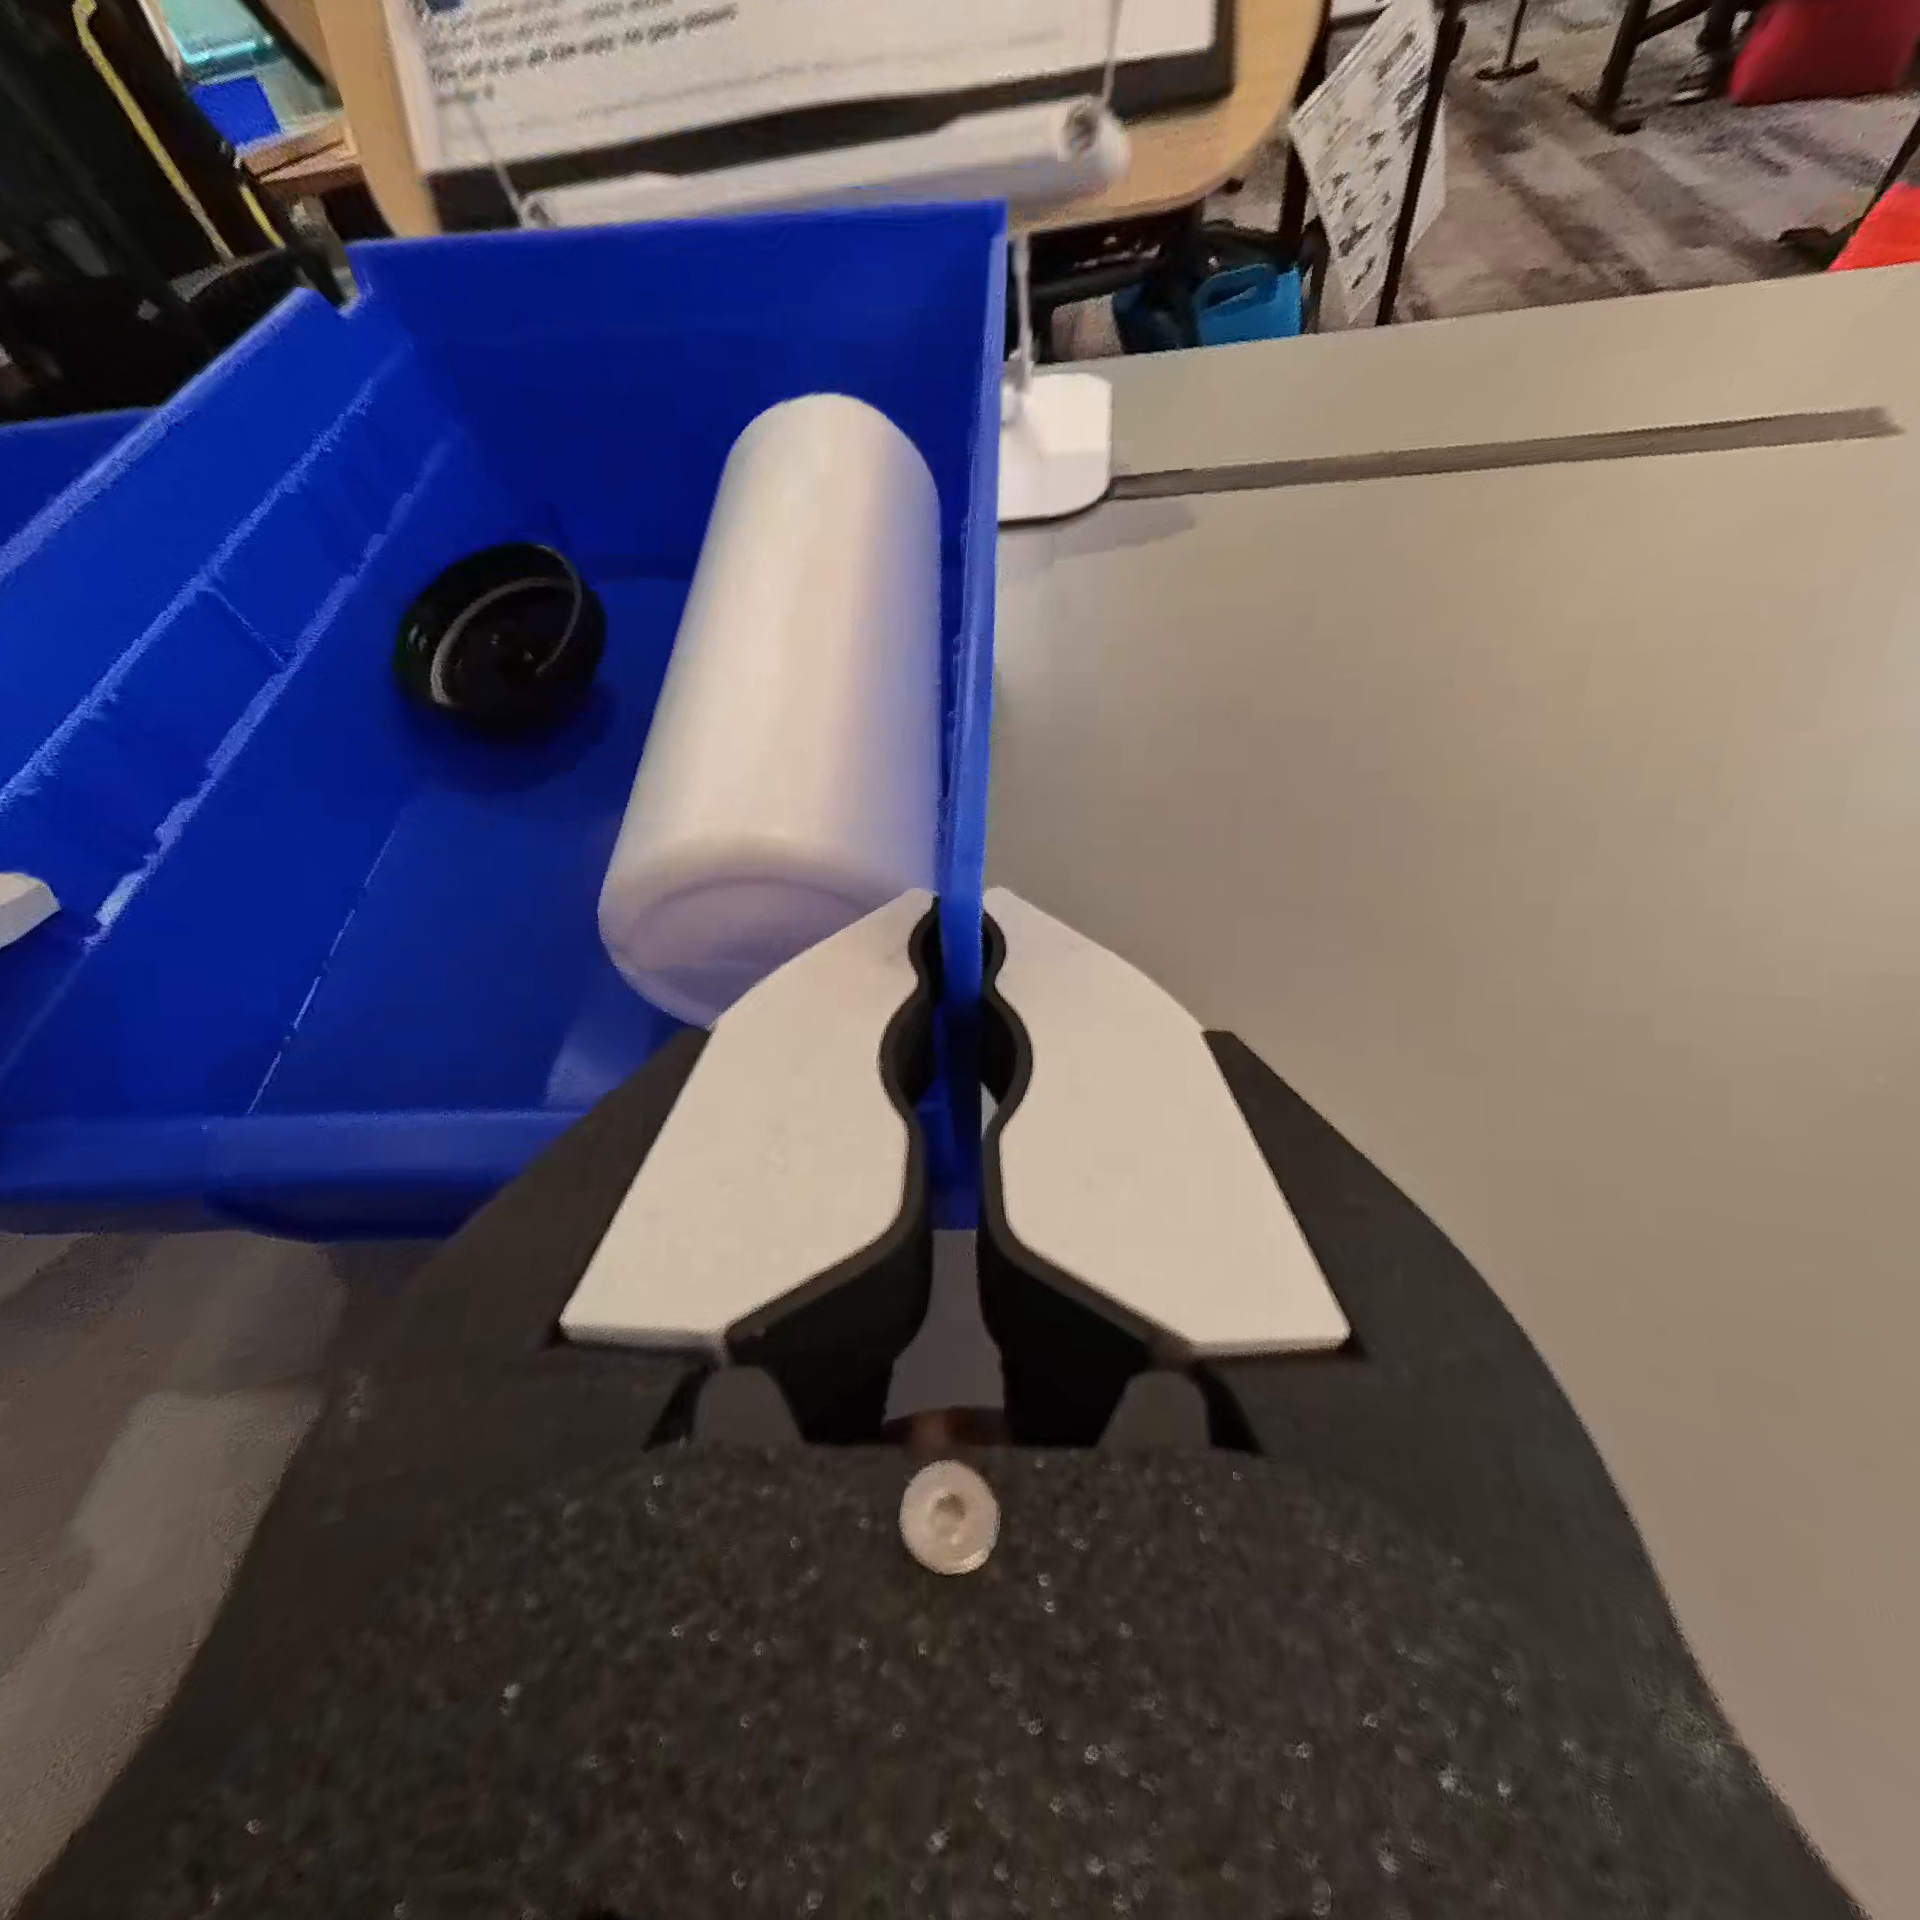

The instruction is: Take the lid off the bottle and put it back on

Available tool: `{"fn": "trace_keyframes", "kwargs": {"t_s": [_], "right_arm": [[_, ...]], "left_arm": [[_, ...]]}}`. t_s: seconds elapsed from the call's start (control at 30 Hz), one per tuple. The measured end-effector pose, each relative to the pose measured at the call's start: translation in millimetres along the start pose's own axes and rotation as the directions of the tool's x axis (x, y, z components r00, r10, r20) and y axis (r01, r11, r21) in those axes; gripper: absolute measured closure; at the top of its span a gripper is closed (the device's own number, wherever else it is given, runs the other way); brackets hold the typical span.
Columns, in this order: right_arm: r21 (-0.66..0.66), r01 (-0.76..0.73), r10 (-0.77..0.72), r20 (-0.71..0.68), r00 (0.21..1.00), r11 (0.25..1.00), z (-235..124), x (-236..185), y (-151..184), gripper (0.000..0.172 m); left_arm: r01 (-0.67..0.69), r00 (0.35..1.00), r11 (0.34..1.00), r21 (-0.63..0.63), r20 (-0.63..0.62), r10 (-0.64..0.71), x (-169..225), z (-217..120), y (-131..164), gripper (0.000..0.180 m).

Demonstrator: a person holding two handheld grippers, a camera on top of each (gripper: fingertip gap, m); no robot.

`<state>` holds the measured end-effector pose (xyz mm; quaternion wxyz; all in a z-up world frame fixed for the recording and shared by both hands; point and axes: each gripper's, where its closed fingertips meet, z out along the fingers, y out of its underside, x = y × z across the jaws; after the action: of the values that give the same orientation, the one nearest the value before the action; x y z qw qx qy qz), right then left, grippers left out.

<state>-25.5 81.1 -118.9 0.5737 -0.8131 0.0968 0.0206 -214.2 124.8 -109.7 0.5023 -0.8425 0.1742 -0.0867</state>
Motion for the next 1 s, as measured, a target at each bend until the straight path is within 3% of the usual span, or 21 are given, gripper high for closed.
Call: {"fn": "trace_keyframes", "kwargs": {"t_s": [0.1,0.23,0.33,0.47,0.53,0.6,0.67,0.77,0.83,0.9,0.93,1.0], "right_arm": [[-0.02,0.012,-0.012,-0.003,1.0,1.0,4,-9,9,0.168],[-0.024,-0.01,0.011,0.073,0.997,1.0,5,-16,10,0.152],[0.013,0.022,-0.023,0.113,0.993,1.0,-8,-14,3,0.14],[0.209,0.112,-0.154,0.196,0.968,0.971,-52,-18,-20,0.129],[0.265,0.153,-0.224,0.259,0.94,0.952,-69,-35,-22,0.128],[0.294,0.186,-0.279,0.318,0.906,0.938,-81,-60,-18,0.128],[0.276,0.184,-0.281,0.369,0.886,0.943,-91,-91,-6,0.125],[0.256,0.233,-0.337,0.525,0.782,0.938,-111,-166,23,0.124],[0.234,0.315,-0.393,0.563,0.727,0.92,-117,-207,40,0.121],[0.246,0.363,-0.436,0.585,0.684,0.899,-119,-241,49,0.119],[0.24,0.397,-0.46,0.564,0.686,0.886,-112,-251,53,0.118],[0.204,0.456,-0.493,0.493,0.716,0.866,-91,-265,57,0.109]], "left_arm": [[0.027,0.999,0.999,-0.02,-0.037,-0.028,-7,7,15,0.176],[0.013,0.995,1.0,0.012,-0.102,-0.011,-3,8,16,0.168],[-0.101,0.986,0.994,0.036,-0.13,0.105,0,-14,6,0.126],[-0.187,0.953,0.978,0.092,-0.224,0.204,-17,-68,-7,0.112],[-0.191,0.96,0.977,0.091,-0.189,0.206,-56,-83,-5,0.105],[-0.165,0.983,0.983,0.081,-0.068,0.171,-120,-83,-3,0.108],[-0.089,0.993,0.993,0.074,0.08,0.083,-197,-72,0,0.118],[0.045,0.98,0.999,-0.007,0.193,-0.043,-283,-45,18,0.11],[0.083,0.976,0.996,-0.038,0.204,-0.074,-309,-29,26,0.107],[0.105,0.986,0.993,-0.056,0.139,-0.096,-309,-13,29,0.108],[0.113,0.99,0.991,-0.071,0.098,-0.106,-305,-6,31,0.113],[0.133,0.99,0.988,-0.08,0.056,-0.129,-301,-1,34,0.144]]}}
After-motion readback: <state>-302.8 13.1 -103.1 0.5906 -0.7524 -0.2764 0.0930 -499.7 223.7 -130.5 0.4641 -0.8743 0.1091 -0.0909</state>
